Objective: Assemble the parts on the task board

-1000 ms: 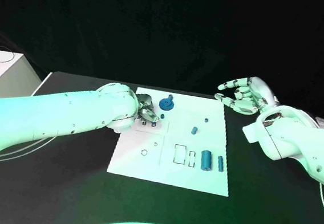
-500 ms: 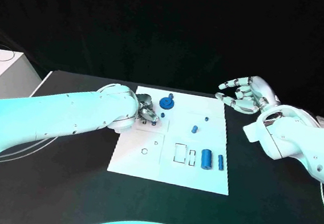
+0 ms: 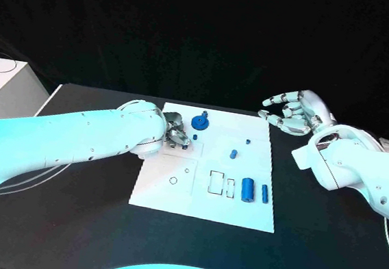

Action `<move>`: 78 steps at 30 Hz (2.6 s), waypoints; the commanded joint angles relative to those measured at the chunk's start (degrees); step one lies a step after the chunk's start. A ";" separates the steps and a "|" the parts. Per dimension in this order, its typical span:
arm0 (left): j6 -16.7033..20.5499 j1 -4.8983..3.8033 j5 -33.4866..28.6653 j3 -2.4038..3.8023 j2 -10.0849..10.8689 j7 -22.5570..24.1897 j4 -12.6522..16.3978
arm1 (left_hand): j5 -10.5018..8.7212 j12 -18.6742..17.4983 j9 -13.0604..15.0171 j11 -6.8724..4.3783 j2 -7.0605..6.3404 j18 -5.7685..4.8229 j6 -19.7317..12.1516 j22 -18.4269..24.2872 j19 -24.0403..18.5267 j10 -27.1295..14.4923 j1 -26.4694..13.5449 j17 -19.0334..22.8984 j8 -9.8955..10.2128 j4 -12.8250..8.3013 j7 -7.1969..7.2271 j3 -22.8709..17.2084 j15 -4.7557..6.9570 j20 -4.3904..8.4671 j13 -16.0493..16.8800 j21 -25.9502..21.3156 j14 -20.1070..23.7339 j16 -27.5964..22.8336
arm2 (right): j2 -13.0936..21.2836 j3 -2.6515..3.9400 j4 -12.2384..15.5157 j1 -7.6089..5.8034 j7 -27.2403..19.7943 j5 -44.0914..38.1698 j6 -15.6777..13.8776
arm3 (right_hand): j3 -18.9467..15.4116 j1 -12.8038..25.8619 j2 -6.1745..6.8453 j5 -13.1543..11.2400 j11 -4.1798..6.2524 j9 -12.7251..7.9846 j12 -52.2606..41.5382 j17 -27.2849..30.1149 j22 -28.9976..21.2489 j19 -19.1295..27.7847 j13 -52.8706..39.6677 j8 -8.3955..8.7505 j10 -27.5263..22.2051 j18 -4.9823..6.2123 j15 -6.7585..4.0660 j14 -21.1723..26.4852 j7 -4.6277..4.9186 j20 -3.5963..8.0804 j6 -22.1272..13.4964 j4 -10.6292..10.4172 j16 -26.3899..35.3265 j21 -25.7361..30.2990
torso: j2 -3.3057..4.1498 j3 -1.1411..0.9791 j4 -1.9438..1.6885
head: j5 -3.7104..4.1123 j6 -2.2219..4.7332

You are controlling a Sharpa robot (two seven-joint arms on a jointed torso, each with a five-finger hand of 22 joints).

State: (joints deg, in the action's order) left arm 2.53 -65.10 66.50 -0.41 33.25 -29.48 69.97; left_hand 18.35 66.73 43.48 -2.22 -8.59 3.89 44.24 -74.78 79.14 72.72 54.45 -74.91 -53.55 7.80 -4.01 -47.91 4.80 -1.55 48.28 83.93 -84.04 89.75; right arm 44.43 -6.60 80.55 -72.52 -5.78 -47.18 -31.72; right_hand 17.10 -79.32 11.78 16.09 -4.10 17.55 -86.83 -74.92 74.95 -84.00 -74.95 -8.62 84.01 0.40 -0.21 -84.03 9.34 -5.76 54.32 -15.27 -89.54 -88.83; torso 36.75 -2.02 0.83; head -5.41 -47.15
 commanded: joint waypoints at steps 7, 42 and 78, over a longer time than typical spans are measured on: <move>-2.81 0.16 1.82 -0.08 -0.18 0.26 0.10 | -0.41 -0.16 3.64 0.08 0.71 -0.37 2.25 0.18 0.04 0.17 0.13 -14.06 -0.06 -10.04 2.05 -10.11 0.36 0.09 -0.14 0.17 -5.64 -0.23 | 0.04 0.03 0.05 0.03 -0.41 -0.43 0.59 | 0.14 0.66 -0.13 -0.14 -0.29 0.09 0.23 -12.82 14.15 -5.30 -12.60 -0.18 3.41 -0.03 0.39 -5.42 -0.11 -0.34 -0.42 -0.27 0.29 0.23 | -0.03 0.05 -0.08 | 0.06 -0.14; -5.07 0.18 2.67 -0.10 -0.04 0.09 0.25 | -0.62 -0.29 3.71 0.15 -0.12 -0.32 2.01 0.46 -0.17 -0.02 -0.15 -13.96 0.17 -10.06 2.00 -9.49 0.31 0.08 -0.41 0.00 -5.61 -0.28 | 0.06 0.03 -0.05 0.12 -0.44 -0.37 0.67 | 0.15 0.82 -0.17 -0.11 -0.30 0.11 0.26 -12.77 14.14 -5.29 -12.58 -0.21 3.38 -0.03 0.39 -5.41 -0.11 -0.34 -0.44 -0.36 0.31 0.25 | 0.00 -0.01 -0.01 | -0.15 -0.42; -5.06 0.17 1.87 -0.08 -0.72 0.07 -0.76 | -1.19 0.50 3.61 -0.07 -3.11 -0.29 3.79 0.80 -0.16 -0.65 -2.69 -13.78 1.81 -1.30 2.52 6.55 0.46 0.06 -1.22 -0.74 -5.56 -0.41 | 0.04 0.03 -0.13 0.16 -0.51 -0.29 0.61 | 0.17 0.94 -0.19 -0.05 -0.30 0.13 0.30 -12.73 14.09 -5.25 -12.54 -0.24 3.35 0.00 0.39 -5.40 -0.12 -0.34 -0.46 -0.42 0.32 0.34 | -0.02 -0.02 -0.01 | -0.01 -0.84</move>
State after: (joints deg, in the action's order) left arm -0.85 -65.16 69.11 -0.36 32.72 -29.48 69.12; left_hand 17.34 67.00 47.21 -2.45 -11.26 3.91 48.05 -74.08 79.13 72.49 51.48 -74.91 -51.93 6.41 -1.03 -41.69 4.80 -1.55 47.12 83.47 -84.04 89.56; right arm 44.48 -6.59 80.41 -72.40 -5.80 -47.15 -31.68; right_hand 17.25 -79.09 11.54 16.09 -4.10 17.63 -86.83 -74.91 74.93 -84.00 -74.90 -8.62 84.01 0.40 -0.21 -84.03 9.26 -5.76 54.40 -15.42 -89.53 -88.83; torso 36.76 -2.02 0.78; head -5.41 -47.97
